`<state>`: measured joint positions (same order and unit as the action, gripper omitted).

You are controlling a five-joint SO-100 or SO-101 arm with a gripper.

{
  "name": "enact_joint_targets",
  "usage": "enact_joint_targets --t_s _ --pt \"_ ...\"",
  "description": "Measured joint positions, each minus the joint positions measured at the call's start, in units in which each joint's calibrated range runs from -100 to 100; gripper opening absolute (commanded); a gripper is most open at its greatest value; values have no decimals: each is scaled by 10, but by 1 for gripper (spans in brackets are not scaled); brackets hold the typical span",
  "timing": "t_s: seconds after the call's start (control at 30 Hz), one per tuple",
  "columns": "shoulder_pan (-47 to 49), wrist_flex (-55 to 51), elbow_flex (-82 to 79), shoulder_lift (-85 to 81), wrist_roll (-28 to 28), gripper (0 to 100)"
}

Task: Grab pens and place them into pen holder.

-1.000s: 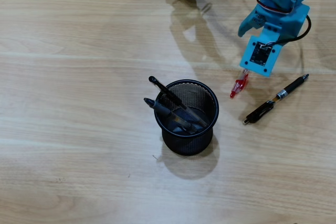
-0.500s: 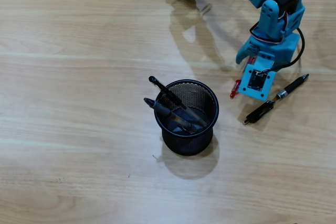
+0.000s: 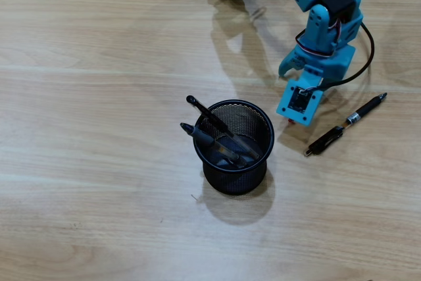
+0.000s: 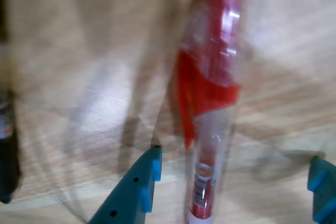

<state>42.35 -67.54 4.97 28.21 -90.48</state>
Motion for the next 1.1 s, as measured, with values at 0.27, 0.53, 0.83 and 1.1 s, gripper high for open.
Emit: enact_joint_targets --t_s 0.27,0.53,0.83,1.1 --pt "2 102 -62 -30 2 21" --pt "-5 110 -68 -30 2 8" --pt "-3 117 -73 -29 2 2" --pt "-3 24 -67 -48 1 2"
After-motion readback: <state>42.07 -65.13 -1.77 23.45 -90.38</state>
